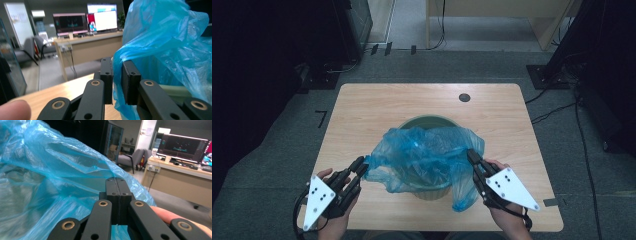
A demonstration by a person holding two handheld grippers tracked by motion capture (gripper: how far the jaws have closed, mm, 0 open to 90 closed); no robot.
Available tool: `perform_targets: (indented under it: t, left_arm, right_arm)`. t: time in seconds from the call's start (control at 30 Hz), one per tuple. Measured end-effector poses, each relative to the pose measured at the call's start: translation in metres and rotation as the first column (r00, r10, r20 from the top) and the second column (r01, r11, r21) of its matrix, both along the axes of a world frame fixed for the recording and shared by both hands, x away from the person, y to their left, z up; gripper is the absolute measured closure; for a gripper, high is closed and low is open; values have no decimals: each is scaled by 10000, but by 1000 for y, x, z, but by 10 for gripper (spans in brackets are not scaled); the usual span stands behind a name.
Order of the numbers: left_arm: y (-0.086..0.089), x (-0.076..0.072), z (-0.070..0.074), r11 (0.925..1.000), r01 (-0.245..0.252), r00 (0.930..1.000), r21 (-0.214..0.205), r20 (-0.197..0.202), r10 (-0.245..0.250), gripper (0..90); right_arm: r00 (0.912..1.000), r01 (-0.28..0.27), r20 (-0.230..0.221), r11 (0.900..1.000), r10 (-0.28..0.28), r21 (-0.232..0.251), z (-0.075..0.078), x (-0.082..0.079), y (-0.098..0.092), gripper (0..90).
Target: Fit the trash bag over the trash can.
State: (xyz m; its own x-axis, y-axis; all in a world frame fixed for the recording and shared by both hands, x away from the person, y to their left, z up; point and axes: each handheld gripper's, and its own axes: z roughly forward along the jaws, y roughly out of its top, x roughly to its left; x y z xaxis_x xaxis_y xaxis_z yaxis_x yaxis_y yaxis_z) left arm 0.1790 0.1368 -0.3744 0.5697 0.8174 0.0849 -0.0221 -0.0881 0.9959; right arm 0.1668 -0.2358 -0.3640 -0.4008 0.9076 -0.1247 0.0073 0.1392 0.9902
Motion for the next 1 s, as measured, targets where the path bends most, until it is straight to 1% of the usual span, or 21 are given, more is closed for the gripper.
perform_targets:
  t: [0.07, 0.17, 0.23, 0.3, 0.33, 0.4, 0.43, 0.5, 0.57, 0.6, 0.67, 0.8, 0.87, 0.9, 0.93, 0.97, 1.0]
  left_arm:
    - [-1, 13, 2, 10000, -37, 9996, -5, -284, 37, 807]
    - [-3, 31, 1, 9999, -157, 9982, -65, -586, 153, 818]
    - [-4, 43, -1, 9996, -209, 9957, -207, -909, 189, 826]
    - [-6, 55, -7, 9986, -186, 9909, -502, -1340, 117, 832]
    - [-7, 60, -10, 9978, -195, 9859, -639, -1670, 86, 835]
    - [-9, 70, -18, 9954, -178, 9734, -944, -2293, -43, 842]
    - [-11, 75, -22, 9940, -150, 9653, -1084, -2609, -139, 847]
    - [-14, 84, -30, 9906, -97, 9453, -1364, -3242, -354, 859]
    - [-17, 92, -37, 9857, 58, 9264, -1682, -3703, -687, 870]
    - [-18, 94, -39, 9849, 119, 9197, -1728, -3846, -786, 872]
    - [-21, 97, -43, 9838, 194, 9157, -1782, -3918, -890, 880]
    - [-29, 101, -48, 9874, 275, 9138, -1555, -3965, -879, 896]
    - [-32, 103, -51, 9876, 280, 9103, -1544, -4043, -890, 898]
    - [-33, 105, -52, 9864, 282, 9070, -1619, -4106, -934, 899]
    - [-34, 107, -53, 9852, 263, 9042, -1695, -4162, -958, 899]
    - [-35, 109, -54, 9842, 272, 8996, -1750, -4251, -1005, 900]
    - [-35, 111, -56, 9835, 238, 8953, -1793, -4340, -1008, 900]
  right_arm:
    - [9998, 38, -201, 9998, -41, -176, 1, 14, 1, 900]
    - [9993, 162, -333, 9990, -176, -412, 2, 32, 3, 900]
    - [9986, 256, -452, 9982, -280, -537, 2, 43, 4, 900]
    - [9970, 348, -668, 9979, -385, -546, 0, 55, 2, 900]
    - [9959, 348, -813, 9979, -393, -553, -1, 60, 1, 900]
    - [9913, 357, -1251, 9982, -414, -474, -4, 71, -1, 900]
    - [9888, 404, -1421, 9982, -465, -453, -6, 76, -2, 900]
    - [9822, 432, -1808, 9982, -502, -426, -9, 84, -3, 900]
    - [9748, 399, -2199, 9992, -386, 14, -10, 92, -8, 900]
    - [9720, 403, -2324, 9991, -358, 146, -10, 95, -11, 900]
    - [9660, 354, -2573, 9986, -244, 382, -12, 101, -16, 900]
    - [9528, 404, -3026, 9980, -240, 481, -23, 113, -19, 900]
    - [9476, 457, -3184, 9974, -254, 565, -29, 118, -19, 900]
    - [9450, 459, -3263, 9966, -214, 678, -32, 121, -20, 900]
    - [9396, 441, -3420, 9955, -127, 841, -34, 124, -20, 900]
    - [9351, 372, -3545, 9946, -6, 964, -37, 127, -21, 900]
    - [9287, 332, -3706, 9933, 101, 1102, -40, 130, -21, 900]
